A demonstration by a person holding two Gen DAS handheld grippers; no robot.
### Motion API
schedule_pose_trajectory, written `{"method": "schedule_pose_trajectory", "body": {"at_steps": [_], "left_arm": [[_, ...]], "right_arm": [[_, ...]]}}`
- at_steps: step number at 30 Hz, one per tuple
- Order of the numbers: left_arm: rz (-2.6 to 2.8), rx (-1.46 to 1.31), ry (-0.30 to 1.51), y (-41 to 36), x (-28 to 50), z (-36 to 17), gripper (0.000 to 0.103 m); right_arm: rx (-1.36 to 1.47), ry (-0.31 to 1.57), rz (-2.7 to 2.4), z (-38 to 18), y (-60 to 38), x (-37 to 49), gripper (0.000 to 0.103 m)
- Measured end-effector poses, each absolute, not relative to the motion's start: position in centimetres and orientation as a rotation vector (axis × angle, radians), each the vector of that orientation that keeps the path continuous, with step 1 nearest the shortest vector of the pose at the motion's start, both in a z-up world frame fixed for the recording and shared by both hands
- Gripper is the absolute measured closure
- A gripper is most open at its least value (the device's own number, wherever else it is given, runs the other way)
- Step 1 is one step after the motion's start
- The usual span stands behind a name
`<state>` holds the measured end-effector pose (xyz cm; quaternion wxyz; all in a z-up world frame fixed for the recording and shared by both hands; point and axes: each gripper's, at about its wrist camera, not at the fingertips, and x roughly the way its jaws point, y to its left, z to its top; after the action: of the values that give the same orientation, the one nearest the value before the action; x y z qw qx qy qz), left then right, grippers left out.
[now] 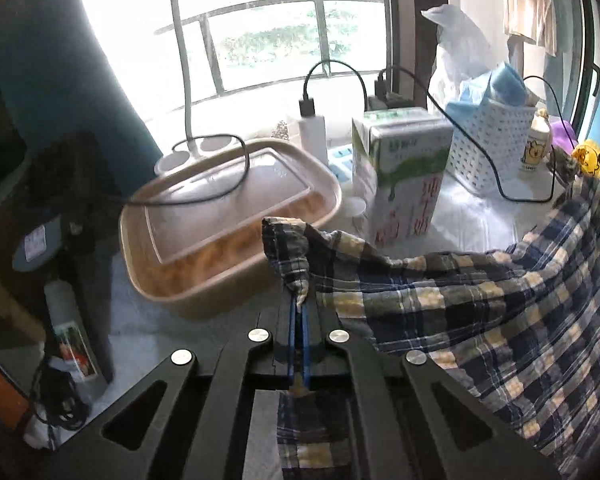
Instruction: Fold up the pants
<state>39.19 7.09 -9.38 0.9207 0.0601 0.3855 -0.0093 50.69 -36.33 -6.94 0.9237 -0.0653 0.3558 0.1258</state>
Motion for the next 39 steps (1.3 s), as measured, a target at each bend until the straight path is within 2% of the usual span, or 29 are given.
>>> {"method": "schedule_pose_trajectory", "body": {"at_steps": [6,12,14,15,16,21,23,24,25,29,30,32,33,34,35,36,39], "left_arm": [[0.010,0.153,0.745,7.3,40.5,-7.2,0.102],[0.057,0.169,0.773,8.4,41.0,-7.9,0.102],[0.082,0.173,0.789,8.9,40.7,-8.6,0.102],[0.099,0.172,0.797,9.3,40.5,-9.0,0.102],[0.109,0.169,0.798,9.6,40.3,-9.2,0.102],[0.117,0.162,0.800,10.3,39.5,-9.4,0.102],[0.110,0.157,0.798,10.0,39.3,-9.1,0.102],[0.100,0.159,0.798,9.7,39.2,-8.9,0.101],[0.094,0.158,0.794,9.6,39.2,-8.8,0.101],[0.075,0.175,0.782,8.9,38.9,-7.8,0.101],[0.067,0.178,0.783,8.7,38.7,-7.6,0.098],[0.052,0.180,0.797,8.4,38.1,-7.1,0.075],[0.032,0.184,0.800,8.2,37.5,-6.8,0.048],[0.019,0.189,0.789,8.0,36.8,-6.5,0.034],[0.008,0.198,0.774,7.8,36.0,-6.1,0.033],[-0.003,0.214,0.768,7.5,35.2,-5.7,0.033],[-0.018,0.224,0.767,7.7,32.5,-5.2,0.033]], "right_arm": [[-0.111,0.714,0.238,-5.9,-36.9,51.7,0.103],[-0.139,0.798,0.300,-7.1,-36.6,51.7,0.101],[-0.125,0.837,0.308,-7.9,-36.9,51.8,0.073],[-0.120,0.849,0.305,-8.3,-37.2,51.8,0.036],[-0.102,0.860,0.306,-8.7,-37.6,51.9,0.023],[-0.043,0.920,0.327,-10.7,-38.3,52.6,0.023],[-0.017,0.982,0.352,-12.3,-38.1,53.3,0.044],[-0.010,1.012,0.363,-13.1,-37.9,53.7,0.064],[-0.013,1.038,0.369,-14.0,-37.6,54.0,0.072],[-0.060,0.993,0.349,-13.7,-36.6,53.8,0.076],[-0.072,0.979,0.330,-13.4,-36.5,53.9,0.076],[-0.102,0.940,0.276,-12.8,-36.3,54.0,0.076],[-0.108,0.932,0.258,-12.5,-36.2,53.9,0.076],[-0.113,0.927,0.243,-12.2,-36.1,53.7,0.075],[-0.111,0.920,0.239,-11.9,-36.0,53.3,0.075],[-0.111,0.909,0.239,-11.4,-35.9,52.7,0.068],[-0.153,0.860,0.232,-9.5,-35.6,49.8,0.028]]}}
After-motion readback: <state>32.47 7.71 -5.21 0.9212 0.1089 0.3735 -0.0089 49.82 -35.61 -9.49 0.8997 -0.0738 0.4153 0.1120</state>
